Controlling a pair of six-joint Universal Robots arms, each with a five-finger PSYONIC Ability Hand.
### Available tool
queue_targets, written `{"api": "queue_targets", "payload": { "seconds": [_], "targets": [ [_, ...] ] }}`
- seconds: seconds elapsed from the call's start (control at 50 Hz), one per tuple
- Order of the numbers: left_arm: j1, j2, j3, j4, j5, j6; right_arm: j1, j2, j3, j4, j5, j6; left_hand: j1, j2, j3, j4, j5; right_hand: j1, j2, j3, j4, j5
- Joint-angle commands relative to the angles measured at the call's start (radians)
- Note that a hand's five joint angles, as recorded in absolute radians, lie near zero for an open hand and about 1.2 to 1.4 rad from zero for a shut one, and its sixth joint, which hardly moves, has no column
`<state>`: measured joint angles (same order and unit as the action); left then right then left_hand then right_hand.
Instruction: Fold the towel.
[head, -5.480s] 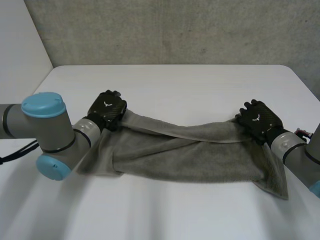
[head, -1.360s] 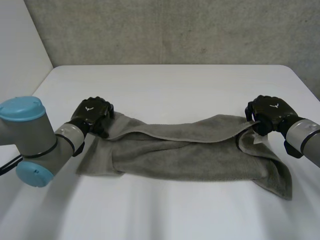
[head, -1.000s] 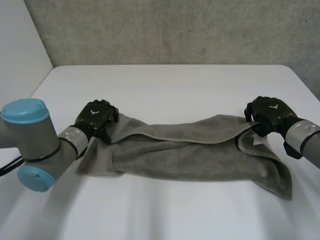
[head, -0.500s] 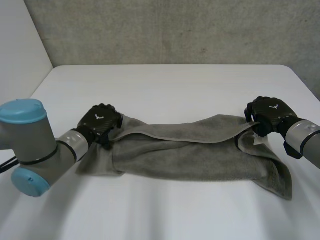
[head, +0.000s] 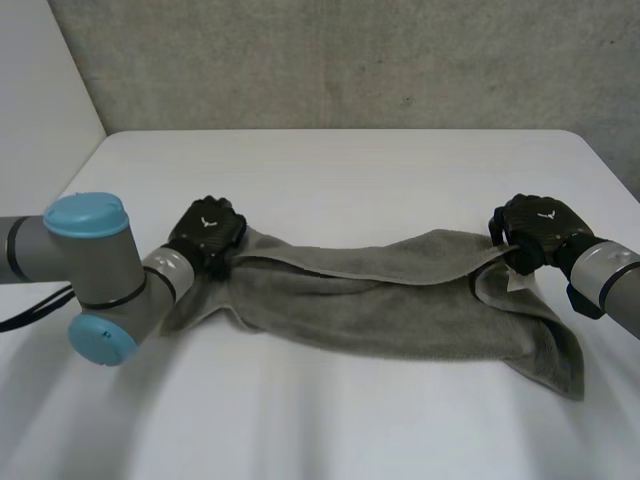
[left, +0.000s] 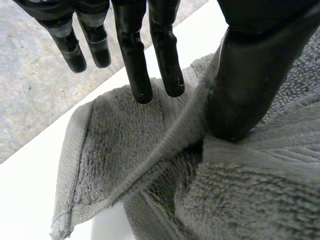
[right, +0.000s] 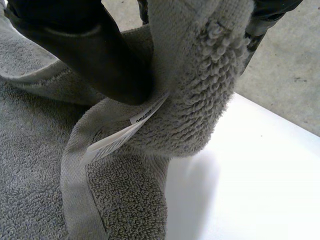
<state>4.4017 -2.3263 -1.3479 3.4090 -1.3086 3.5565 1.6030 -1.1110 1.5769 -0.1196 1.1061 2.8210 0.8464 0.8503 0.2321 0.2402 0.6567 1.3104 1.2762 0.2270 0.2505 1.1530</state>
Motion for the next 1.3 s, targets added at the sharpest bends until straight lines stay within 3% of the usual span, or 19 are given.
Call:
{"api": "queue_targets", "payload": {
  "seconds": [0.02, 0.16, 0.22, 0.26, 0.46, 0.52, 0.62, 0.76, 0.82, 0.86, 0.98, 1.02, 1.08, 1.12, 1.14, 1.18, 1.2, 1.24, 1.3],
  "targets": [
    [0.001, 0.002, 0.004, -0.004, 0.009, -0.03, 0.002, 0.002, 0.0, 0.0, 0.001, -0.002, 0.054, 0.05, -0.058, -0.066, 0.069, 0.086, 0.12, -0.052, -0.076, 0.069],
    [0.001, 0.012, 0.0, -0.013, 0.011, -0.033, 0.002, 0.005, -0.003, 0.0, 0.001, -0.002, 0.083, 0.08, -0.058, -0.066, 0.099, 0.086, 0.12, -0.052, -0.076, 0.069],
    [-0.004, 0.036, -0.005, -0.023, 0.014, -0.033, 0.002, 0.005, -0.003, 0.001, 0.0, -0.002, 0.233, 0.229, -0.058, -0.066, 0.248, 0.086, 0.12, -0.052, -0.076, 0.069],
    [-0.005, 0.051, -0.005, -0.028, 0.028, -0.033, 0.002, 0.005, -0.003, 0.002, 0.001, -0.002, 0.548, 0.545, -0.058, -0.066, 0.564, 0.086, 0.12, -0.052, -0.076, 0.069],
    [0.005, 0.105, -0.046, -0.074, 0.037, -0.038, 0.0, -0.021, -0.014, 0.035, 0.001, 0.0, 0.55, 0.546, -0.058, -0.066, 0.565, 0.086, 0.12, -0.052, -0.076, 0.069],
    [0.015, 0.154, -0.065, -0.091, 0.038, -0.036, 0.002, -0.055, -0.049, 0.13, -0.002, -0.008, 0.55, 0.546, -0.058, -0.066, 0.565, 0.086, 0.12, -0.052, -0.076, 0.069],
    [0.036, 0.142, 0.062, -0.079, 0.031, -0.039, 0.04, 0.002, -0.234, 0.293, 0.0, -0.124, 0.55, 0.546, -0.058, -0.066, 0.565, 0.086, 0.12, -0.052, -0.076, 0.069],
    [0.033, 0.024, 0.342, -0.086, -0.008, -0.062, 0.123, 0.115, -0.523, 0.288, 0.026, -0.152, 0.55, 0.546, -0.058, -0.066, 0.565, 0.086, 0.12, -0.052, -0.076, 0.069],
    [0.031, 0.004, 0.486, -0.085, -0.041, -0.084, 0.15, 0.134, -0.67, 0.209, 0.067, -0.132, 0.55, 0.546, -0.058, -0.066, 0.565, 0.086, 0.12, -0.052, -0.076, 0.069],
    [0.03, 0.008, 0.546, -0.082, -0.06, -0.107, 0.176, 0.113, -0.773, 0.038, 0.103, -0.024, 0.55, 0.546, -0.058, -0.066, 0.565, 0.086, 0.12, -0.052, -0.076, 0.069],
    [0.035, 0.14, 0.693, -0.066, -0.092, -0.298, 0.163, -0.004, -0.784, -0.252, 0.129, 0.229, 0.55, 0.546, -0.058, -0.066, 0.565, 0.086, 0.12, -0.052, -0.076, 0.069],
    [0.038, 0.211, 0.679, -0.031, -0.086, -0.373, 0.156, -0.016, -0.77, -0.264, 0.112, 0.301, 0.55, 0.546, -0.058, -0.066, 0.565, 0.086, 0.12, -0.052, -0.076, 0.069],
    [0.041, 0.24, 0.65, -0.016, -0.078, -0.39, 0.153, -0.02, -0.752, -0.25, 0.097, 0.296, 0.55, 0.546, -0.058, -0.066, 0.565, 0.086, 0.12, -0.052, -0.076, 0.069],
    [0.065, 0.287, 0.533, -0.001, -0.04, -0.393, 0.147, -0.035, -0.656, -0.227, 0.013, 0.284, 0.55, 0.546, -0.058, -0.066, 0.565, 0.086, 0.12, -0.052, -0.076, 0.069],
    [0.065, 0.288, 0.532, 0.0, -0.04, -0.393, 0.147, -0.035, -0.655, -0.227, 0.012, 0.284, 0.55, 0.546, -0.058, -0.066, 0.565, 0.086, 0.12, -0.052, -0.076, 0.069],
    [0.12, 0.336, 0.359, 0.021, 0.02, -0.392, 0.132, -0.068, -0.504, -0.251, -0.124, 0.256, 0.55, 0.546, -0.058, -0.066, 0.565, 0.086, 0.12, -0.052, -0.076, 0.069],
    [0.12, 0.337, 0.359, 0.021, 0.02, -0.392, 0.132, -0.069, -0.503, -0.252, -0.124, 0.256, 0.55, 0.546, -0.058, -0.066, 0.565, 0.086, 0.12, -0.052, -0.076, 0.069],
    [0.139, 0.351, 0.27, 0.044, 0.049, -0.39, 0.117, -0.093, -0.347, -0.302, -0.231, 0.209, 0.55, 0.546, -0.058, -0.066, 0.565, 0.086, 0.12, -0.052, -0.076, 0.069],
    [0.157, 0.357, 0.104, 0.104, 0.092, -0.386, 0.1, -0.096, -0.27, -0.316, -0.272, 0.181, 0.55, 0.546, -0.058, -0.066, 0.565, 0.086, 0.12, -0.052, -0.076, 0.069]
  ]
}}
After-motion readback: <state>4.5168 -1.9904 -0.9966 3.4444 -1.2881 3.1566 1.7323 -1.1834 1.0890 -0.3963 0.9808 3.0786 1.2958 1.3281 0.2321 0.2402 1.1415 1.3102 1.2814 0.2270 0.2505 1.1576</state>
